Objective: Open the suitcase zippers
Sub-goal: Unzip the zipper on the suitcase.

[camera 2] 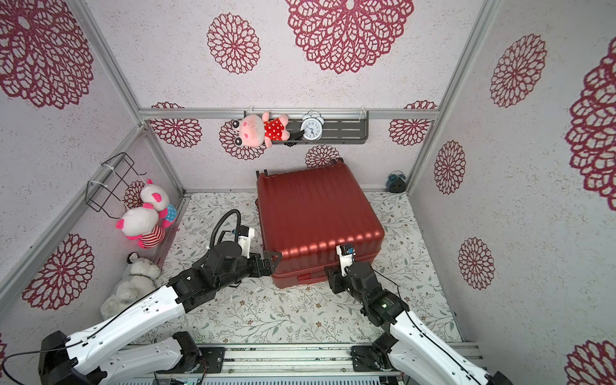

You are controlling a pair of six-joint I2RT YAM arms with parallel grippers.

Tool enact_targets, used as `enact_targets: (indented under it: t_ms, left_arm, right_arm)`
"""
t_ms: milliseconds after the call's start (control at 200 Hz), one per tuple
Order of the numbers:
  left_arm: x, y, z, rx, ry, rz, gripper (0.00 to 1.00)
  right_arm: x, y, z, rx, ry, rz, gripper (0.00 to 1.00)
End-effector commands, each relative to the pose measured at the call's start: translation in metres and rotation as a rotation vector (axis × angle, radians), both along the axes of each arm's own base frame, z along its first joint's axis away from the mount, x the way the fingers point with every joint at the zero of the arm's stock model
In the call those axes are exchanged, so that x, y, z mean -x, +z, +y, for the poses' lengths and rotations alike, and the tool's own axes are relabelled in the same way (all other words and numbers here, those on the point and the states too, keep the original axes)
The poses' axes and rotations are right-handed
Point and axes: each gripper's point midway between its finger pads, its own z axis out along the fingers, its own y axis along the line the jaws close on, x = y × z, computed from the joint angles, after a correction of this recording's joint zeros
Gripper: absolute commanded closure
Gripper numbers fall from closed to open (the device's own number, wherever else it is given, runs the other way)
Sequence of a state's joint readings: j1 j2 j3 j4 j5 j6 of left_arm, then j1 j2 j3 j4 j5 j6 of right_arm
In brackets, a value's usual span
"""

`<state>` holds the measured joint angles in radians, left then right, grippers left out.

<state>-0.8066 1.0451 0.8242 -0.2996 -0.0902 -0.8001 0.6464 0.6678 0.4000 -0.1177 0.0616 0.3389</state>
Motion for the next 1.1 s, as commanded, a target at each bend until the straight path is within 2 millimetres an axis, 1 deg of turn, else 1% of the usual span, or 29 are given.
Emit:
enact_targets:
  t_ms: [0, 135, 250, 420, 575, 710, 831, 1096]
  left_arm:
    - [-0.001, -0.005, 0.008, -0.023, 0.024, -0.002, 0.02]
    - [-0.002, -0.006, 0.007, -0.025, 0.019, 0.002, 0.02]
    - [-0.003, -0.006, 0.004, -0.023, 0.013, 0.001, 0.02]
    - [-0.006, -0.007, 0.001, -0.027, 0.004, 0.003, 0.02]
    - [-0.007, -0.008, -0.001, -0.028, 0.002, 0.004, 0.02]
    - [-0.008, -0.010, 0.000, -0.028, 0.001, 0.009, 0.02]
    - [-0.009, -0.010, 0.000, -0.023, 0.001, 0.008, 0.02]
    - [-0.010, -0.011, -0.002, -0.016, -0.009, 0.015, 0.02]
  right_arm:
    - [0.006, 0.002, -0.003, -0.061, 0.009, -0.046, 0.44]
    - [0.011, -0.007, -0.007, -0.060, 0.011, -0.042, 0.43]
    - [0.010, -0.014, -0.009, -0.044, -0.001, -0.032, 0.49]
    - [0.000, -0.023, -0.015, -0.005, -0.052, -0.040, 0.64]
    - [-0.010, -0.025, -0.022, 0.023, -0.106, -0.076, 0.66]
    - [-0.015, -0.023, -0.027, 0.035, -0.145, -0.102, 0.72]
    - [-0.018, -0.022, -0.026, 0.041, -0.145, -0.111, 0.75]
    - [-0.021, -0.023, -0.012, 0.025, -0.090, -0.112, 0.77]
